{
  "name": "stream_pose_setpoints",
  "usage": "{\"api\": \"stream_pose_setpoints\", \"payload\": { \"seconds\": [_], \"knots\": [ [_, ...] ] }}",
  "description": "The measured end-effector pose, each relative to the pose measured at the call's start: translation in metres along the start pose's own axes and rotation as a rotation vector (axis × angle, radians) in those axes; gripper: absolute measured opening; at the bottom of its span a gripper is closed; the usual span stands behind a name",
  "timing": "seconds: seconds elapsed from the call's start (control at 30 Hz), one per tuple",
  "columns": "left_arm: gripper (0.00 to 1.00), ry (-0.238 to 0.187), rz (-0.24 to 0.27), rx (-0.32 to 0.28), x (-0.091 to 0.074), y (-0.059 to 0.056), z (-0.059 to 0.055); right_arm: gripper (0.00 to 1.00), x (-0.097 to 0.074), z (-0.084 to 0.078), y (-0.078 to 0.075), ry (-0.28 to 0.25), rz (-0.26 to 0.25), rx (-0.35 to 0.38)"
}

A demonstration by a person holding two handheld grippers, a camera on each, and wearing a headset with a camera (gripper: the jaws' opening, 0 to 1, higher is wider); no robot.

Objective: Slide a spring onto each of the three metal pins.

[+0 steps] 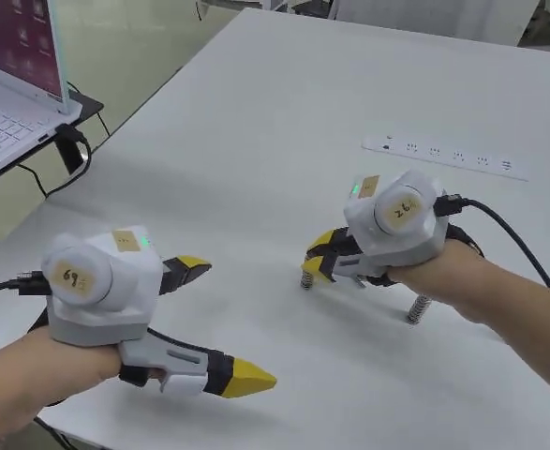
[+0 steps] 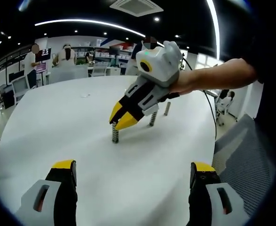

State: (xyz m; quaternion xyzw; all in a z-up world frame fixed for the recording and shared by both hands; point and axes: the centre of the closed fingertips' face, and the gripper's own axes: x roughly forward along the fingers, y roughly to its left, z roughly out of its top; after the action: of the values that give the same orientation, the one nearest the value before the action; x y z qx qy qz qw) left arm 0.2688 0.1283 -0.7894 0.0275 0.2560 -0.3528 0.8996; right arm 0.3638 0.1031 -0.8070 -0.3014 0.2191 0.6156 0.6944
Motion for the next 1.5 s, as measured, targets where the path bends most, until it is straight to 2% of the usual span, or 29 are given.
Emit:
{"api": "stream_pose_setpoints", "payload": {
  "seconds": [0.23,0.4,0.6,0.8,1.0,1.23,1.4,1.5],
  "knots": [
    [0.98,0.002,-0.01,0.004,0.002,-0.002,0.003,0.09,-0.001,-0.001,0.0,0.005,-0.008,0.009],
    [0.98,-0.005,-0.013,0.01,0.0,-0.003,0.006,0.17,-0.006,0.006,-0.004,-0.016,-0.026,0.025],
    [0.98,-0.014,-0.005,0.014,0.001,-0.002,0.013,0.21,-0.019,0.009,0.006,-0.028,-0.01,0.023],
    [0.98,-0.018,-0.013,0.025,0.004,-0.008,0.021,0.24,-0.035,0.009,0.009,-0.058,-0.03,0.036],
    [0.98,-0.007,-0.019,0.042,0.008,-0.011,0.022,0.26,-0.05,0.012,0.009,-0.092,-0.058,0.048],
    [0.98,-0.007,-0.024,0.049,0.013,-0.015,0.028,0.29,-0.066,0.012,0.018,-0.141,-0.07,0.049],
    [0.98,-0.012,-0.027,0.048,0.015,-0.016,0.03,0.32,-0.075,0.006,0.024,-0.158,-0.086,0.051],
    [0.98,-0.038,-0.036,0.025,0.016,-0.018,0.036,0.37,-0.079,0.0,0.029,-0.156,-0.094,0.055]
  ]
}}
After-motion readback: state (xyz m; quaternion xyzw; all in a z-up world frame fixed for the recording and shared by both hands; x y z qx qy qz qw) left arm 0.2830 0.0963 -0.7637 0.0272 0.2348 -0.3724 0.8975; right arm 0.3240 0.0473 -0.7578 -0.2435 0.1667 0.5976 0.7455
